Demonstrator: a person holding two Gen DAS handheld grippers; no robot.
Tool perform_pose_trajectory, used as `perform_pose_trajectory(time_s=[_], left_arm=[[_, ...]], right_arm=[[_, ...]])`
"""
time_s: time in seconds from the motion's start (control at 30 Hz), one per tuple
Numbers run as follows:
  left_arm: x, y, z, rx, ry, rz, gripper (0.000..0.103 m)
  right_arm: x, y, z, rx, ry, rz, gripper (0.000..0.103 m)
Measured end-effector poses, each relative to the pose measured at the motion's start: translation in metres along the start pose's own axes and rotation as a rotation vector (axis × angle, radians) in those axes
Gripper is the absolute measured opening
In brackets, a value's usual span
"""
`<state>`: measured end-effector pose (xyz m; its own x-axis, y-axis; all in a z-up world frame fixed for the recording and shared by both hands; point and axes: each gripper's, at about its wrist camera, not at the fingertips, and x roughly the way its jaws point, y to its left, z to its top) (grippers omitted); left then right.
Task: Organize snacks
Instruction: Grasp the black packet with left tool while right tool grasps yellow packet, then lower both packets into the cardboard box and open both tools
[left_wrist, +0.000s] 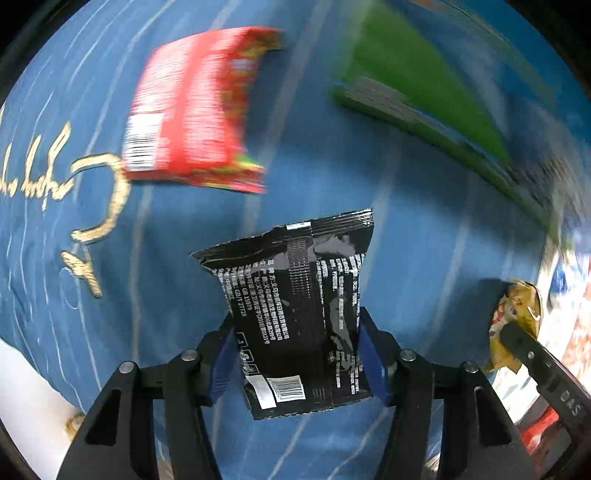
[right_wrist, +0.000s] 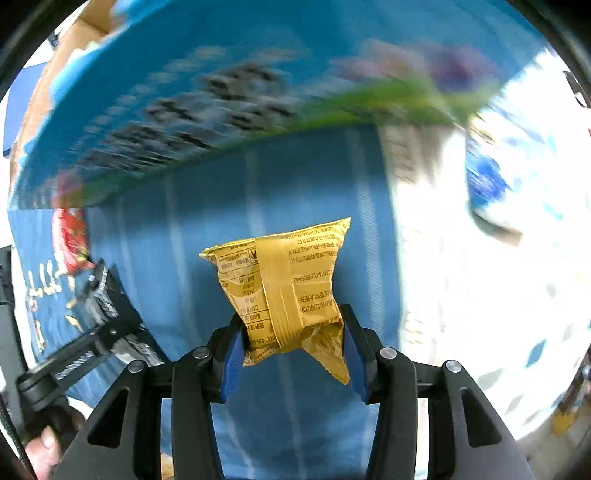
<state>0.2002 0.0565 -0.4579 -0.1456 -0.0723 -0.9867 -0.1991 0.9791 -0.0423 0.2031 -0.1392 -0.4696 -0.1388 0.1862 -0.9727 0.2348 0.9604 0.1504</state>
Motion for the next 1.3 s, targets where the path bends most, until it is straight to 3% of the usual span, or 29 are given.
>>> perform_pose_trajectory(time_s=[0.17, 0.33, 0.47, 0.5, 0.7, 0.87, 1.07, 1.3], left_arm=[[0.005, -0.055, -0.034, 0.161, 0.002, 0.007, 0.057], [0.025, -0.091, -0.058, 0.245, 0.026, 0.045, 0.064], [0.025, -0.104, -0.061, 0.248, 0.026, 0.062, 0.064], [0.025, -0.116, -0.055, 0.24, 0.026, 0.057, 0.059], [0.006, -0.096, -0.038, 0.203, 0.006, 0.047, 0.055], [-0.025, -0.08, -0.049, 0.214, -0.069, 0.039, 0.055], [-0.086, -0.09, -0.063, 0.246, -0.17, -0.003, 0.054], [-0.159, -0.09, -0.065, 0.268, -0.263, -0.088, 0.055]], right_arm=[[0.001, -0.028, -0.017, -0.007, 0.029, -0.1, 0.049], [0.007, -0.038, -0.025, 0.001, 0.057, -0.098, 0.049], [0.009, -0.051, -0.027, 0.017, 0.061, -0.081, 0.049], [0.009, -0.053, -0.029, 0.015, 0.062, -0.082, 0.049], [0.008, -0.061, -0.036, 0.004, 0.057, -0.083, 0.046], [-0.011, -0.058, -0.04, -0.017, 0.031, -0.061, 0.043], [-0.046, -0.049, -0.049, -0.056, -0.002, -0.011, 0.043], [-0.123, -0.034, -0.055, -0.103, -0.096, 0.086, 0.042]])
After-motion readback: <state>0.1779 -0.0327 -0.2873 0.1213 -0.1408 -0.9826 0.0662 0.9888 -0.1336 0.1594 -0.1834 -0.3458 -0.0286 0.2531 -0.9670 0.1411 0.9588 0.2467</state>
